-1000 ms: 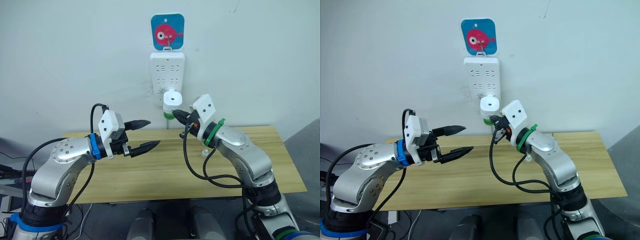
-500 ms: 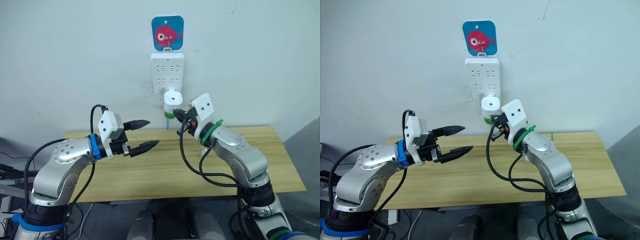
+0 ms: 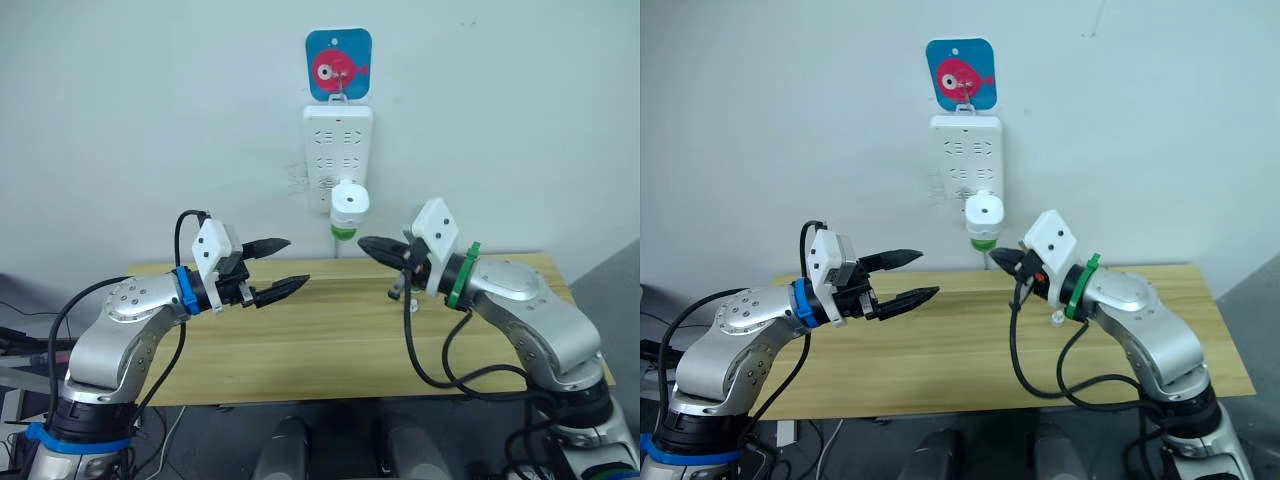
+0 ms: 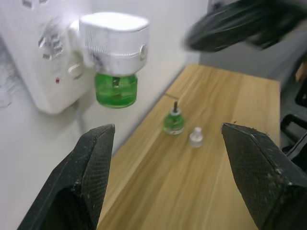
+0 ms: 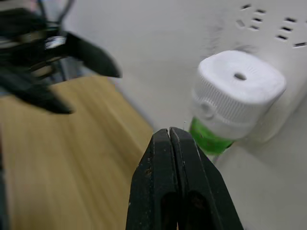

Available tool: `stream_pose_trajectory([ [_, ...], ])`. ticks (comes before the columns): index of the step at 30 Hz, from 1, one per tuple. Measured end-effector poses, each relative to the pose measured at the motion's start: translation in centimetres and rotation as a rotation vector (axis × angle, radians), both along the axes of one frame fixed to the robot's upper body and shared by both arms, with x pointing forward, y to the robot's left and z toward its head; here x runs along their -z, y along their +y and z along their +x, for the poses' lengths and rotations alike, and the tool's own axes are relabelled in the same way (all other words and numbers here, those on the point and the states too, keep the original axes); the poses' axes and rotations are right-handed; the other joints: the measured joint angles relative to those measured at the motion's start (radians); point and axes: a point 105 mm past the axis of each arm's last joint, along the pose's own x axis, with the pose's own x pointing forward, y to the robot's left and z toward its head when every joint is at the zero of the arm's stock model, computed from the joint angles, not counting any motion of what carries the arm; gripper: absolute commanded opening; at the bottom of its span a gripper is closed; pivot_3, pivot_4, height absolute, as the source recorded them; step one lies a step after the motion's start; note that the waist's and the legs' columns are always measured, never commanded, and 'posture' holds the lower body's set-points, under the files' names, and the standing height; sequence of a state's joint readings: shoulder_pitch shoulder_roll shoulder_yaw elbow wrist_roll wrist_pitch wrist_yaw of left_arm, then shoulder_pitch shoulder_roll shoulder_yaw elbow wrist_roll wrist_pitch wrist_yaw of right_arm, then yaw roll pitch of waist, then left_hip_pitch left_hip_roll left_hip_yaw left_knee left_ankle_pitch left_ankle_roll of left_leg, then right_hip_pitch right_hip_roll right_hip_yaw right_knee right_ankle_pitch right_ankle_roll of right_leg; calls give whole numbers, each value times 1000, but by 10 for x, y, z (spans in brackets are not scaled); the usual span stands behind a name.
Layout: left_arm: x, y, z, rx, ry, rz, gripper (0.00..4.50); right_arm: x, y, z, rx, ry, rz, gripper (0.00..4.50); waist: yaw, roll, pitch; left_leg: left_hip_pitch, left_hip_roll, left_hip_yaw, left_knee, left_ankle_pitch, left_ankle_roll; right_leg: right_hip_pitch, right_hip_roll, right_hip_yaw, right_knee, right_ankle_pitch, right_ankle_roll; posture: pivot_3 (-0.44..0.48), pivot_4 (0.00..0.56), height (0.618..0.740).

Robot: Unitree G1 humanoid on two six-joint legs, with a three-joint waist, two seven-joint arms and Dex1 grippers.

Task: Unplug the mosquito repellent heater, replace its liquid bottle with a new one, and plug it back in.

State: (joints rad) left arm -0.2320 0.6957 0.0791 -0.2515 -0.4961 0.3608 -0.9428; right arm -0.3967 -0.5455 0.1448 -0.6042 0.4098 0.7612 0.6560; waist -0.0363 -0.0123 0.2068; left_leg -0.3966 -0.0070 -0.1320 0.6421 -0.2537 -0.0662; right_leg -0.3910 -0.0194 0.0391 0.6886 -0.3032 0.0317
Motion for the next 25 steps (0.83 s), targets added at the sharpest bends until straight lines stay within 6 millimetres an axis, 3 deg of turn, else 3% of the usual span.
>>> stream_pose_trajectory([
  [3, 8, 17, 3, -6, -44, 122, 4499, 10, -22, -9, -14, 7, -98, 382, 4, 0, 0, 0, -1, 0, 0, 0, 0, 0, -1, 0, 0, 0, 0, 0, 135, 732],
  [5, 18, 34, 2, -3, -47, 218, 4500, 22, -45, -14, 2, 29, -187, 880, 6, 0, 0, 0, -1, 1, 0, 0, 0, 1, -1, 0, -1, 0, 0, 3, 129, 732],
  [7, 32, 52, 0, 6, -34, 305, 4500, 39, -74, -22, 16, 65, -304, 1580, 9, 0, 0, 0, -1, 1, 1, 0, 0, 2, -1, 0, -2, 0, 1, 7, 123, 732],
  [15, 39, 66, -1, 8, -6, 348, 4500, 54, -146, -34, 115, 100, -441, 4415, 10, -3, -14, 0, -1, 2, 2, 0, 0, 2, -1, 0, -1, 1, 1, 34, 89, 732],
  [25, 52, 77, 0, -85, 4, 462, 4500, 64, -174, -38, 84, 117, -491, 4464, 10, -4, -50, 4, -1, 4, 2, 0, 0, 5, -1, 2, 0, 1, 2, 62, 68, 732],
])
